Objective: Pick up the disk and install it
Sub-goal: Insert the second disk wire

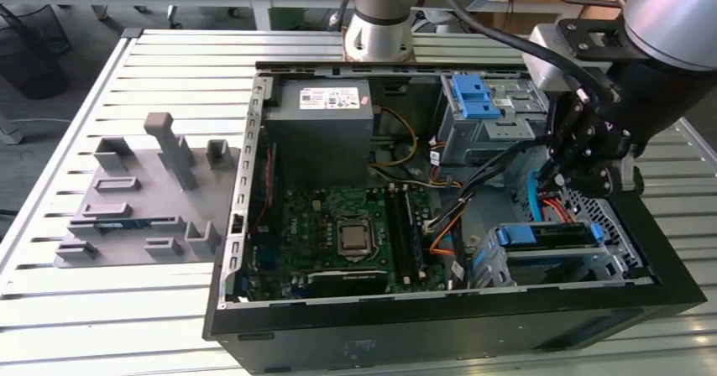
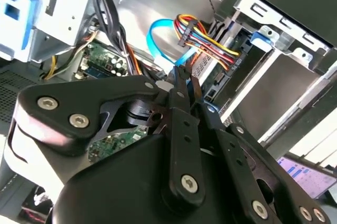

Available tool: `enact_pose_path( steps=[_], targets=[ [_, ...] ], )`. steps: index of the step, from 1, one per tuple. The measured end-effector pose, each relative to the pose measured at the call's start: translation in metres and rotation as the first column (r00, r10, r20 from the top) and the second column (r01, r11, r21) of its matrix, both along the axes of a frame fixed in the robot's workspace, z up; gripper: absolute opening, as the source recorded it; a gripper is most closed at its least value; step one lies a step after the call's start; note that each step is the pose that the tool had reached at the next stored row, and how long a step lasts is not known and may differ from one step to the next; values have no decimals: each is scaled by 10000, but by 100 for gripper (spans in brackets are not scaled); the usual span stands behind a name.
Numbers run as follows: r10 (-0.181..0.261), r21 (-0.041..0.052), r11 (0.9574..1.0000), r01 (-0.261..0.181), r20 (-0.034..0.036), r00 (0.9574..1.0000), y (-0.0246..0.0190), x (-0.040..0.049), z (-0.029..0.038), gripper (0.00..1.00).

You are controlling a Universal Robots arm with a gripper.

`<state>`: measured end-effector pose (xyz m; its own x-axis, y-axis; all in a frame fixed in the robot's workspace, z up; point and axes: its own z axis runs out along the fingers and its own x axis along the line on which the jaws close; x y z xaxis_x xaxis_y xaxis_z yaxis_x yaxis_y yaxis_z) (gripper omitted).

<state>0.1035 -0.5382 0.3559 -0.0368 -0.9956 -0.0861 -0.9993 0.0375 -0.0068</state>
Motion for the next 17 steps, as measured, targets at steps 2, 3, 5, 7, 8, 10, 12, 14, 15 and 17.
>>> enact_pose_path(
  steps=[2,3,5,7,8,10,12,14,15,17],
  targets=[
    [0,6,10000,0,0,10000,-30,0,-36,16],
    [0,14,10000,0,0,10000,-41,0,-54,16],
    [0,22,10000,0,0,10000,-53,0,-81,16],
    [0,44,10000,0,0,10000,-78,0,-103,16],
    [0,77,10000,0,0,10000,-101,0,-115,16],
    [0,134,9999,0,0,10000,-160,0,-140,16],
    [0,145,9999,0,0,10000,-207,0,-162,16],
    [0,149,9999,0,0,10000,-235,0,-181,16],
    [0,150,9999,0,0,10000,-244,0,-186,16],
    [0,156,9999,0,0,10000,-279,0,-198,16]
  ],
)
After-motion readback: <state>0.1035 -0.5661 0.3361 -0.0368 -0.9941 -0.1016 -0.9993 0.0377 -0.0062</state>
